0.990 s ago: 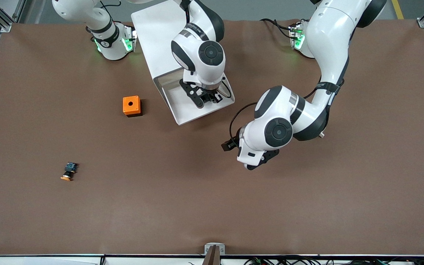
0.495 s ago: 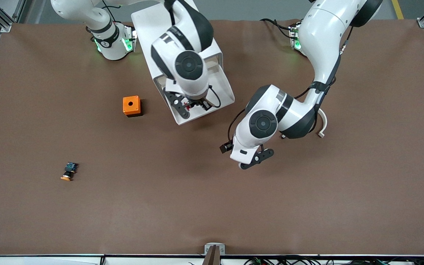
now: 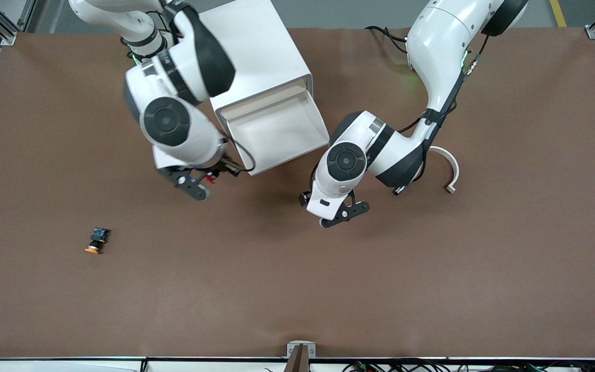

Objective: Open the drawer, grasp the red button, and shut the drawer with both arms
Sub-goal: 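Carry the red button toward the yellow button while the left gripper moves to the drawer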

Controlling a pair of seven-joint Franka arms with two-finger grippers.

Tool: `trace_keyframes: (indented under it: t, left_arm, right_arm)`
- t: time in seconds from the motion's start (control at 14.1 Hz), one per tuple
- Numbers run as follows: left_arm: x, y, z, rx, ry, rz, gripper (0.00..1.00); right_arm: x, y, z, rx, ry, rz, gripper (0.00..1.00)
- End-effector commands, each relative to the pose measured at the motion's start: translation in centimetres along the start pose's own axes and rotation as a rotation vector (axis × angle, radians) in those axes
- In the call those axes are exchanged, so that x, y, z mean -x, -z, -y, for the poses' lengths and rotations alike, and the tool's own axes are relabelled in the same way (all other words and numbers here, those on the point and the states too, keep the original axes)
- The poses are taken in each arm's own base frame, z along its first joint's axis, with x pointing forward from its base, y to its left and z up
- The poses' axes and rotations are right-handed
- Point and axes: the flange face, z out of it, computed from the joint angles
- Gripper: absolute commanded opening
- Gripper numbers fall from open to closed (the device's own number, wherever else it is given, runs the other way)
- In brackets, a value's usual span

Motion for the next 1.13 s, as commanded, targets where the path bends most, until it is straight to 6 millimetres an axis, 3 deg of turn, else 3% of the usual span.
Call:
trace_keyframes:
  t: [0.0, 0.21, 0.35, 0.57, 0.78, 1.06]
  left_arm:
    - [1.7, 1.4, -0.2, 0.000, 0.101, -0.032, 1.00]
    - [4.1, 1.2, -1.4, 0.000, 0.122, -0.033, 1.00]
    - [6.3, 0.6, -2.5, -0.007, 0.121, -0.034, 1.00]
    - [9.5, -0.5, -3.8, -0.031, 0.136, -0.069, 1.00]
    - [11.3, -1.1, -4.5, -0.036, 0.110, -0.075, 1.00]
    - [12.8, -2.5, -4.6, -0.067, 0.077, -0.090, 1.00]
  right_arm:
    - [-5.2, -0.8, -4.2, 0.015, 0.113, 0.008, 0.01]
    - [-11.6, -3.1, -8.9, -0.030, 0.216, -0.004, 0.01]
    - [-14.6, -6.2, -11.3, -0.052, 0.270, -0.024, 0.01]
    - [-17.7, -12.1, -14.2, -0.091, 0.330, -0.097, 0.01]
    - [-20.6, -15.7, -17.0, -0.113, 0.387, -0.170, 0.01]
    - [-23.4, -19.9, -17.8, -0.109, 0.412, -0.214, 0.01]
